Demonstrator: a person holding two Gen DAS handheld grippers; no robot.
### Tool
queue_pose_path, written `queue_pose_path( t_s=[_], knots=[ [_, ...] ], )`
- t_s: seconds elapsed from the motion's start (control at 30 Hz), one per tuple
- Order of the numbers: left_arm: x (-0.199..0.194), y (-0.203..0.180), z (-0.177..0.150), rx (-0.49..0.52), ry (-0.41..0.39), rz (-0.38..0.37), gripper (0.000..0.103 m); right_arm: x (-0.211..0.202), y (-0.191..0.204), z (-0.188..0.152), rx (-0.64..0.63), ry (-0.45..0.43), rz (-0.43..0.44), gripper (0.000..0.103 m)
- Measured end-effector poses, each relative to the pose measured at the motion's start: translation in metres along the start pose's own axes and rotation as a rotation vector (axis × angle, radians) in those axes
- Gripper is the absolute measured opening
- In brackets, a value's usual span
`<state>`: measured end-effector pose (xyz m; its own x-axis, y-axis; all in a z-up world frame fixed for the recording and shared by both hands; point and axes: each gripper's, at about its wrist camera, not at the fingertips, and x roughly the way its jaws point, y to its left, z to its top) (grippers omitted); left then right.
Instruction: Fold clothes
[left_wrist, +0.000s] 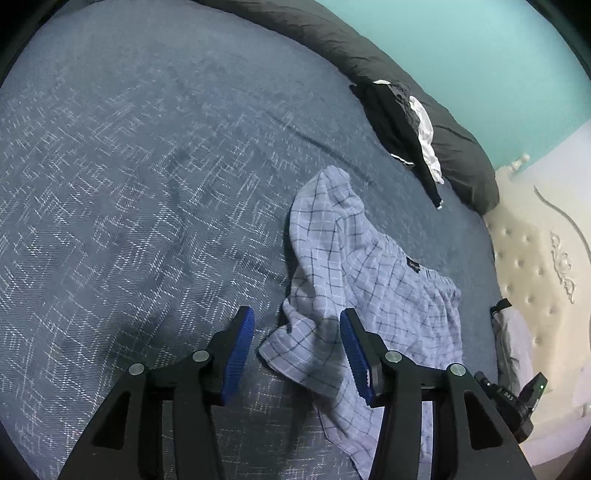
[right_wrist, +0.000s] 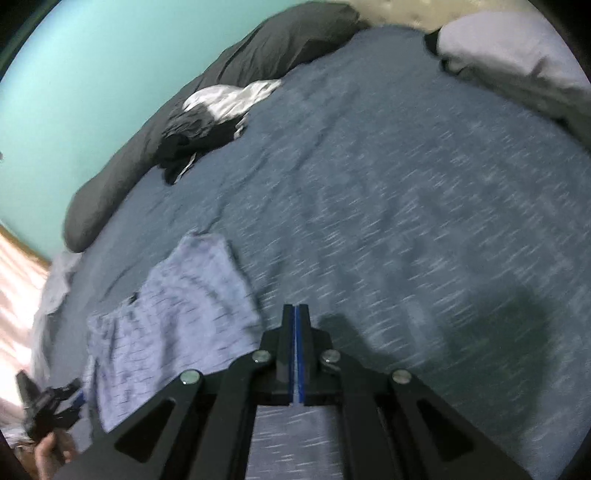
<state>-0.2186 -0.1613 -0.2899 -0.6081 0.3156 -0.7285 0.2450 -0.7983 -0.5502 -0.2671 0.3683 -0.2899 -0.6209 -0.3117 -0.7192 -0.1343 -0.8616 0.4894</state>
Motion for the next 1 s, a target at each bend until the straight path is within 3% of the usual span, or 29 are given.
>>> queue_pose_path(
  t_s=[0.1,0.23,0.27,0.43,0.47,0.53,0.57,0.8,1.0],
  knots=[
    [0.001,-0.003,-0.001,0.01,0.006,-0.003,0.053,0.009,0.007,-0.003,-0.004,0.053,0.019,0.007],
    [0.003,-0.006,-0.002,0.028,0.013,-0.007,0.053,0.018,0.017,-0.011,-0.016,0.101,0.045,0.046],
    [0.002,-0.006,-0.003,0.031,0.015,-0.007,0.054,0.02,0.02,-0.012,-0.027,0.11,0.046,0.049],
    [0.004,-0.006,-0.006,0.032,0.025,-0.006,0.054,0.029,0.025,-0.019,-0.07,0.134,0.017,0.046],
    [0.004,-0.006,-0.006,0.033,0.027,-0.006,0.054,0.031,0.023,-0.02,-0.068,0.136,0.014,0.03],
    [0.004,-0.006,-0.006,0.035,0.029,-0.005,0.054,0.031,0.018,-0.02,-0.054,0.133,0.02,0.011],
    [0.004,-0.006,-0.006,0.035,0.029,-0.005,0.054,0.03,0.016,-0.019,-0.047,0.125,0.023,0.009],
    [0.002,-0.005,-0.005,0.038,0.028,-0.006,0.054,0.01,0.001,-0.005,0.003,0.025,0.028,0.007],
    [0.002,-0.006,-0.005,0.044,0.032,-0.009,0.054,0.007,-0.018,0.0,0.094,0.006,0.043,0.007]
  ],
)
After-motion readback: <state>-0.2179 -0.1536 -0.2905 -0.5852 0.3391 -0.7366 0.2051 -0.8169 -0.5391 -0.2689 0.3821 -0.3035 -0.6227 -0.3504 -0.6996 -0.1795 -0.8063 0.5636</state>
